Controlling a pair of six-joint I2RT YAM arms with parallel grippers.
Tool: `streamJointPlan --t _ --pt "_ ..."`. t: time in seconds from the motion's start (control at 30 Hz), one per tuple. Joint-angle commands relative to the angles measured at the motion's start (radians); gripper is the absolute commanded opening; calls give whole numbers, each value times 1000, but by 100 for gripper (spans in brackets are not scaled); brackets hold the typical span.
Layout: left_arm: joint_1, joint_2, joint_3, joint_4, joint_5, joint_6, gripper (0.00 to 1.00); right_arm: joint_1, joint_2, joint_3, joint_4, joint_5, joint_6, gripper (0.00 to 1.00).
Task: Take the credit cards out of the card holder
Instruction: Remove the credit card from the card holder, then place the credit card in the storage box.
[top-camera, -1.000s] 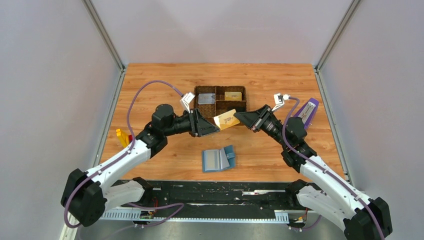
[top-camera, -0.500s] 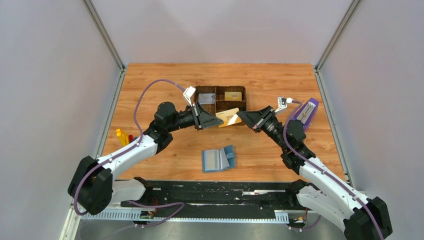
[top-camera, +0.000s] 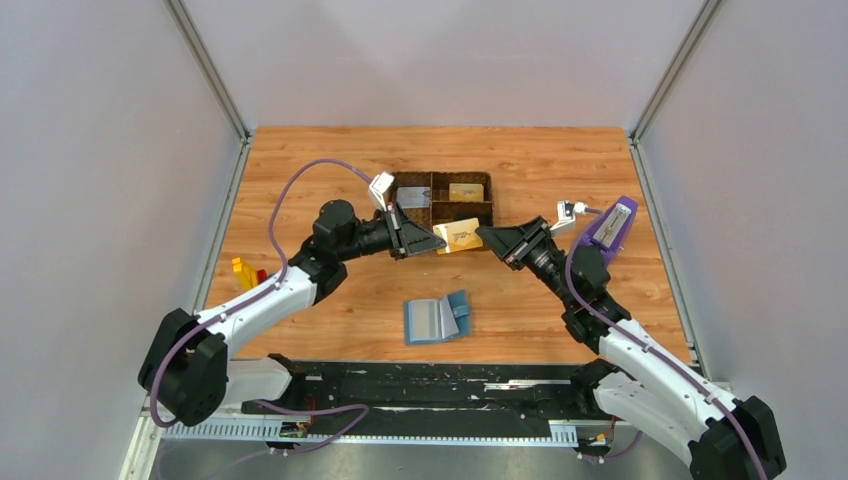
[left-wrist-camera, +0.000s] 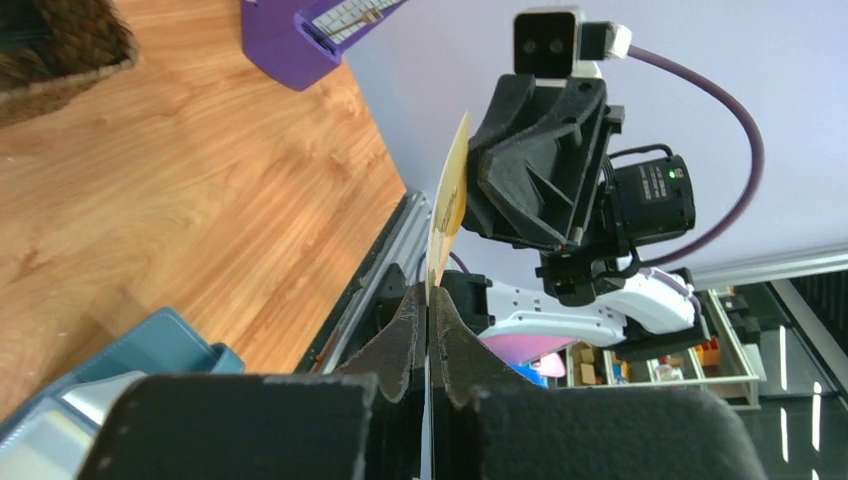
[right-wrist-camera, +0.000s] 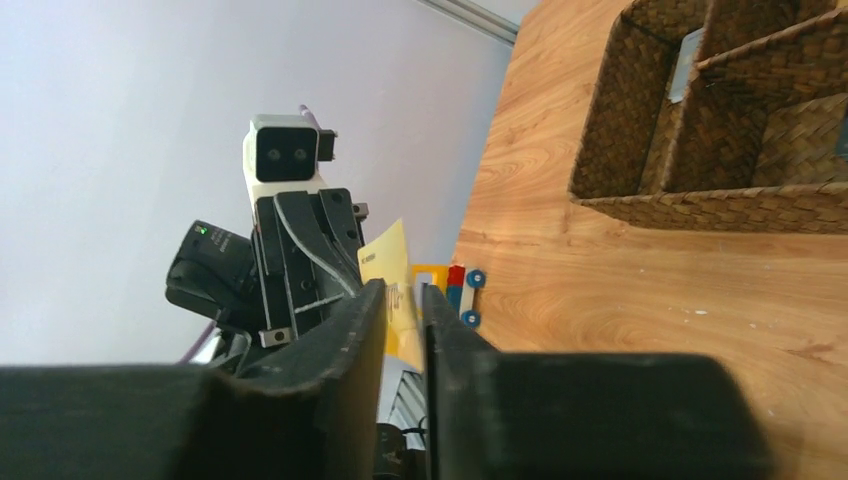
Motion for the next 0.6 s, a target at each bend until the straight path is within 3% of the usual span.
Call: streamJointPlan --t 0.0,0.13,0.23,0.37,0.57 --pt "33 50 96 -103 3 92 0 -3 -37 15 28 -13 -99 26" --pt "45 109 195 -252 14 204 0 -4 -75 68 -116 -15 -208 59" --pt "49 167 279 -402 3 308 0 -3 -93 108 -195 -55 -272 72" --pt "55 302 440 -566 -24 394 0 -4 -119 153 -270 -108 -332 97" --pt "64 481 600 -650 -46 435 0 -4 -160 216 -400 -127 -413 100"
